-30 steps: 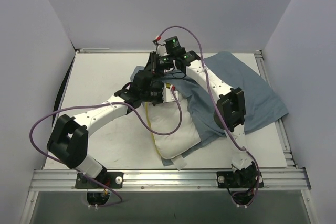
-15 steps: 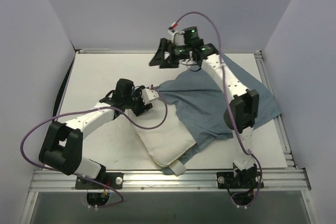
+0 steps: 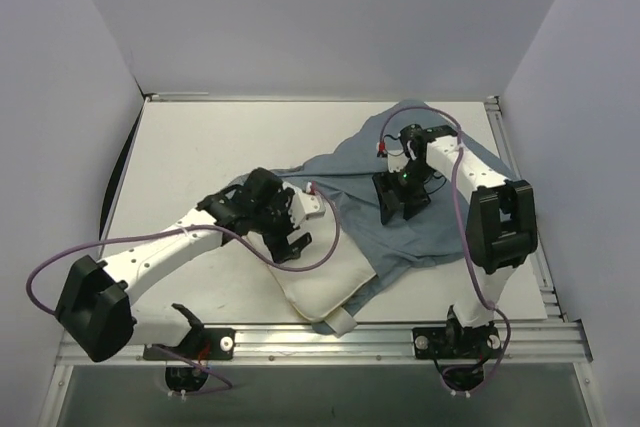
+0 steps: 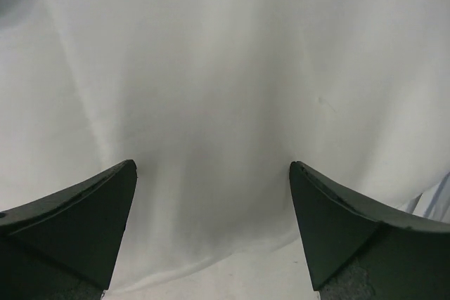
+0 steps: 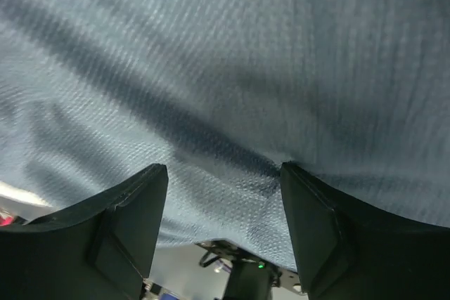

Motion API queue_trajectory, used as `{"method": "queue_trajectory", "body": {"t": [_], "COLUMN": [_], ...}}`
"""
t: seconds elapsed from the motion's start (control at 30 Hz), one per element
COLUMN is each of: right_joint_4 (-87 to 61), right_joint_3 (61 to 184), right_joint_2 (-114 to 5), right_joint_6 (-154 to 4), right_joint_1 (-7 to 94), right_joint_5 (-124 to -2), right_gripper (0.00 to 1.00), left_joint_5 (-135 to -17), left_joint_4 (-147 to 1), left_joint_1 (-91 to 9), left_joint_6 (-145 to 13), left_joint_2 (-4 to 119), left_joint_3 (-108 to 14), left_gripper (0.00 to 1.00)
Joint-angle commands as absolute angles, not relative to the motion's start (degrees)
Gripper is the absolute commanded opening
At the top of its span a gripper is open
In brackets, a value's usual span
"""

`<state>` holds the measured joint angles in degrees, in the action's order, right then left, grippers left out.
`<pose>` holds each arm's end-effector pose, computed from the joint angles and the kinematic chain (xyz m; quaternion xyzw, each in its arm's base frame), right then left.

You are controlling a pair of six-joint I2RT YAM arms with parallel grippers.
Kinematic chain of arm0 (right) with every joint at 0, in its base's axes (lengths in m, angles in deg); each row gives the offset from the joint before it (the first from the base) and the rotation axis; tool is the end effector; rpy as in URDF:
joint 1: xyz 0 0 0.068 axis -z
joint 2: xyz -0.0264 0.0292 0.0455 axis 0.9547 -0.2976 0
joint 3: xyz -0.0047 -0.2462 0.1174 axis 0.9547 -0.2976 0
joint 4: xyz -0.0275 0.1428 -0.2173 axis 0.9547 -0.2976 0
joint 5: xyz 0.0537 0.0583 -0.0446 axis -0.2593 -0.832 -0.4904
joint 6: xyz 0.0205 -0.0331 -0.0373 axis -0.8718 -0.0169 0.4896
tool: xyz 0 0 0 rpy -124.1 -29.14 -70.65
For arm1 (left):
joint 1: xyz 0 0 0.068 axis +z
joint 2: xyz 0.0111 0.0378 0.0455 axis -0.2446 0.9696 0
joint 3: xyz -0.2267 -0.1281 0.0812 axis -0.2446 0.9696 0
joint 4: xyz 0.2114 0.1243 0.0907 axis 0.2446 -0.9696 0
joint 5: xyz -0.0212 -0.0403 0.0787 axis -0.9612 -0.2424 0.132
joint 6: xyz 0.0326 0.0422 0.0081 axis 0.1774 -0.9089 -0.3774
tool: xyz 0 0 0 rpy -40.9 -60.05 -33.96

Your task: Put the pillow into the pillowcase

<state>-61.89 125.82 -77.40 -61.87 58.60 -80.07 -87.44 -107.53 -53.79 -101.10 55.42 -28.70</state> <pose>0.3454 0.1017 0.2192 -0.2000 0.9478 0.2168 0.1207 0.1940 -0.1762 0.2570 0.5357 0.7634 -0.2061 0.2962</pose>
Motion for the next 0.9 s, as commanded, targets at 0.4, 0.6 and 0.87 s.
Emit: {"method": "queue_trajectory", "body": {"t": [0.4,0.6,0.87], "right_joint_4": [-60.34,-45.64,-44.85], "right_joint_3": [163.22,130.46,102.21], "right_joint_2": [-99.13,-64.07,-45.05], "right_joint_6": [-62.35,-79.49,-94.62], "right_joint_1": [63.72,65.92,67.76], "right_joint_5": [-76.21,-76.83,-77.96], "right_gripper": [0.77,1.00,0.99], "left_joint_5": [-79.12,-86.97,-72.74], "left_joint_4": [-100.34,-100.50,-91.81], "left_joint_1": [-49.15,-51.65,-68.19], "left_joint_6": [-90.36,-90.09,-84.91], "left_joint_2": [72.62,66.11,64.60], "left_joint_3": [-46.49,-47.63,-36.99], "left_gripper": [0.97,0.97,0.97]}}
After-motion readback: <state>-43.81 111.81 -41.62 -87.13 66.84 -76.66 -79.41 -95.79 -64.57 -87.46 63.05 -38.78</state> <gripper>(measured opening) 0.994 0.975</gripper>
